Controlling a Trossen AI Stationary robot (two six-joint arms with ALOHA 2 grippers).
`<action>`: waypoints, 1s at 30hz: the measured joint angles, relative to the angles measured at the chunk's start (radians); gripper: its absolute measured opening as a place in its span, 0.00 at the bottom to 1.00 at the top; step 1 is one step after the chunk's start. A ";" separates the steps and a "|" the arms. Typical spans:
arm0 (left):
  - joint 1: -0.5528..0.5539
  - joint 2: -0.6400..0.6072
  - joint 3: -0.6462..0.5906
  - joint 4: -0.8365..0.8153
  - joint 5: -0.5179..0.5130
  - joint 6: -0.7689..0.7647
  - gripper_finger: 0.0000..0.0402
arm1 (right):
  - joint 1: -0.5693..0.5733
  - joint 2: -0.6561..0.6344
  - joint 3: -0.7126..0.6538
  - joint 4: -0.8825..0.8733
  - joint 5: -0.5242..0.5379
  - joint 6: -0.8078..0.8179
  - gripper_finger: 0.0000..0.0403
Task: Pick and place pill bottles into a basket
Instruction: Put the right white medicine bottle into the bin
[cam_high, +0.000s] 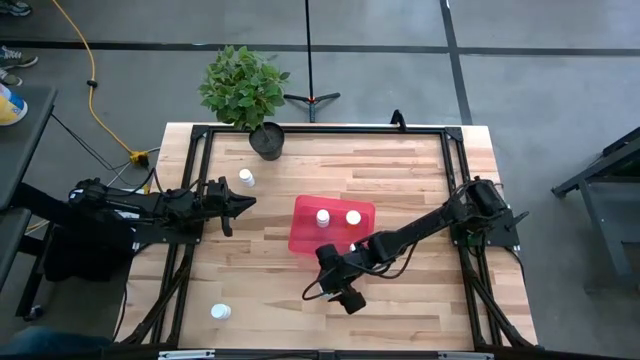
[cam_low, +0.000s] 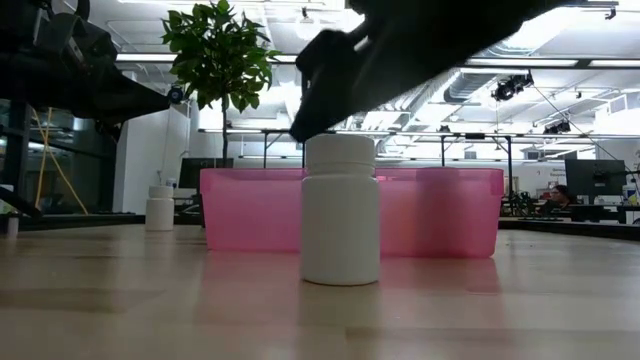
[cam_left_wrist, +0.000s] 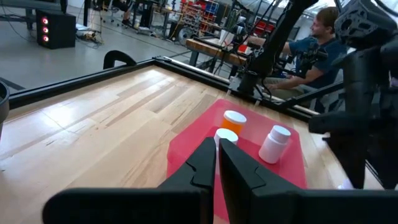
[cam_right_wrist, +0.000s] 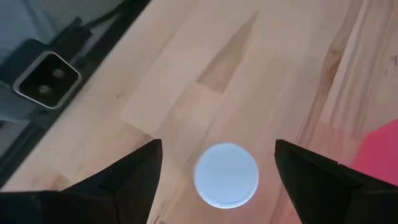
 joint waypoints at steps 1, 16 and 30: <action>0.000 0.000 0.000 0.000 0.000 0.000 0.14 | 0.000 0.006 0.000 0.000 0.008 -0.001 0.75; 0.000 0.000 0.000 0.000 0.000 0.000 0.14 | 0.000 0.040 0.000 -0.001 0.014 -0.002 0.73; 0.000 0.000 0.000 0.000 0.000 0.000 0.14 | 0.000 0.056 0.000 -0.011 0.002 0.000 0.52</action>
